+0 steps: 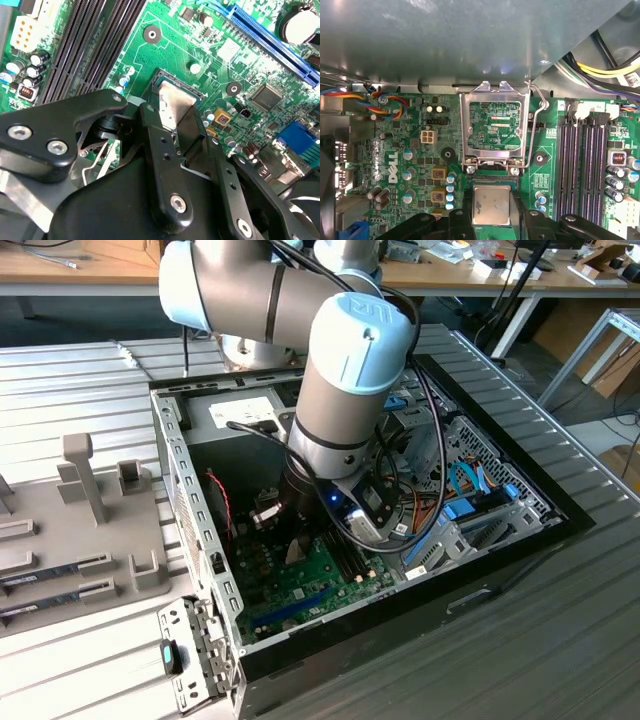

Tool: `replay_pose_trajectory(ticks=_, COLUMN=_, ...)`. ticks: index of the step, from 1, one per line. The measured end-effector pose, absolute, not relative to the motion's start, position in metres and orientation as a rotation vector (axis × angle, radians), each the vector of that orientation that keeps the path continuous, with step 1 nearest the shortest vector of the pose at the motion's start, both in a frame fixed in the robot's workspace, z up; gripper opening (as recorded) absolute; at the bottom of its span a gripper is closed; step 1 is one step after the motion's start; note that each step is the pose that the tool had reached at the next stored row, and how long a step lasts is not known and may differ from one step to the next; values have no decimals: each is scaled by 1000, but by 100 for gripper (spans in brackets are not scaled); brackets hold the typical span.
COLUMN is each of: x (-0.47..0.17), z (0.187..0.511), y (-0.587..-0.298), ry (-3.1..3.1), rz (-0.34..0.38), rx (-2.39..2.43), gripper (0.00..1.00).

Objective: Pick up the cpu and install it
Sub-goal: 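Place the cpu into insertion slot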

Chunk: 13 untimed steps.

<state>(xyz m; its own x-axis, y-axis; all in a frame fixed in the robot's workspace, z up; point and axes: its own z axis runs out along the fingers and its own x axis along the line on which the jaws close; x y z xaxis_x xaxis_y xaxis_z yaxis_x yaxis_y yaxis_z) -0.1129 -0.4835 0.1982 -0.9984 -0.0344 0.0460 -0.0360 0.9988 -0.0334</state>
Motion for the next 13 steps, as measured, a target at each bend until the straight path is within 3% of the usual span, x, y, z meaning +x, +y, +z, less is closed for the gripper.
replay_pose_trajectory(ticks=13, x=-113, z=195, y=-483, ry=-3095, rz=51, rx=3, gripper=40)
